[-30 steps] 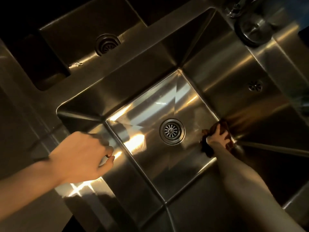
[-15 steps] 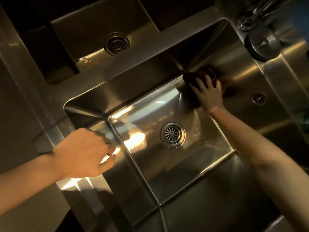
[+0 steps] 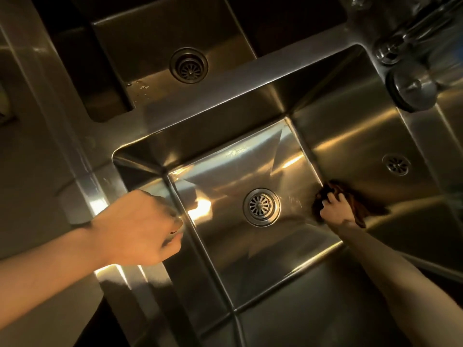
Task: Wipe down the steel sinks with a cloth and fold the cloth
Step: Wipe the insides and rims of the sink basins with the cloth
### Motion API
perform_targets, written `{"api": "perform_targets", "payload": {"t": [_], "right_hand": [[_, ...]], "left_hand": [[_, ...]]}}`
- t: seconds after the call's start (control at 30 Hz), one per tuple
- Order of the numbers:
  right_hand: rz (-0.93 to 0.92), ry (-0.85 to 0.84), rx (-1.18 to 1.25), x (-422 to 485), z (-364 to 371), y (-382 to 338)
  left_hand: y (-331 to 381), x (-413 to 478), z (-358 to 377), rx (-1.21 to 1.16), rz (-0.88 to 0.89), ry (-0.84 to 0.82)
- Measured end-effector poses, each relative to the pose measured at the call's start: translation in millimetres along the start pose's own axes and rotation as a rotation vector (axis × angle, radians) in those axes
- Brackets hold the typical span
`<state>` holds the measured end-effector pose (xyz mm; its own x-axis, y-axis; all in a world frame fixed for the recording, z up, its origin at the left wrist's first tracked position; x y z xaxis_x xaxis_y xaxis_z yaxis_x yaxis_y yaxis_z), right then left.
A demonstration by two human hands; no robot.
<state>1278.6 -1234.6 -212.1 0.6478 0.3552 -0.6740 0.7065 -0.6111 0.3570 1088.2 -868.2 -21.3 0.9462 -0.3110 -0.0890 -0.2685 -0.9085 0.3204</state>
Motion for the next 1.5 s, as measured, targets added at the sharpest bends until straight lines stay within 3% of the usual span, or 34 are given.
{"api": "perform_targets", "payload": {"t": [0.13,0.2,0.3,0.37,0.43,0.57,0.67,0.77,0.87,0.97,1.1,1.23,1.33,1.5], "right_hand": [[0.54,0.182,0.654,-14.8,8.3,7.5],[0.78,0.168,0.901,-10.7,9.1,-13.3],[1.033,0.034,1.043,19.0,-21.9,-38.5],[1.085,-0.02,1.061,46.1,-43.1,-41.1],[0.989,0.025,0.991,73.0,-63.9,-41.6],[0.581,0.245,0.865,124.5,-132.7,-74.5],[0.469,0.294,0.85,145.7,-171.7,-97.4],[0.371,0.339,0.718,132.2,-169.1,-116.8],[0.135,0.468,0.602,100.2,-163.1,-163.2],[-0.135,0.457,0.528,75.9,-164.6,-238.5],[-0.15,0.39,0.48,75.2,-166.0,-275.9],[-0.278,0.445,0.477,61.9,-150.5,-272.5],[-0.338,0.306,0.542,32.5,-121.2,-305.0],[-0.036,0.058,0.656,-41.7,-36.5,-305.4]], "left_hand": [[2.4,0.6,-3.0,0.092,0.059,-0.008],[2.7,-0.9,-0.6,0.094,0.054,-0.004],[2.4,-0.7,2.5,0.075,0.056,0.002],[0.6,-0.1,2.3,0.076,0.048,-0.01],[1.6,-0.7,0.8,0.086,0.045,-0.012],[4.5,0.7,-3.5,0.095,0.047,-0.014],[4.9,2.0,-4.7,0.131,0.056,-0.031],[3.2,2.8,-4.7,0.139,0.041,-0.08],[2.8,2.8,-0.9,0.144,0.031,-0.141],[2.6,2.0,0.1,0.152,0.041,-0.174],[5.4,8.6,-12.9,0.215,0.039,-0.137],[5.8,5.1,-7.5,0.183,0.034,-0.184],[4.2,3.1,-5.4,0.202,0.041,-0.182],[3.4,3.8,-5.4,0.236,0.059,-0.155]]}}
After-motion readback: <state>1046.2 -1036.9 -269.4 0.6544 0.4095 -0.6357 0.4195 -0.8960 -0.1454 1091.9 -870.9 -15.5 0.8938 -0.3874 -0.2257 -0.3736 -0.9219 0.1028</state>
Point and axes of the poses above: each hand's wrist, its own x-axis towards the middle knuckle, its own z-axis out of the palm, y = z × x, the point moved 6 cm from there along x, towards the middle knuckle, and after that the axes turned 10 degrees about y, right-handed, at the moved point
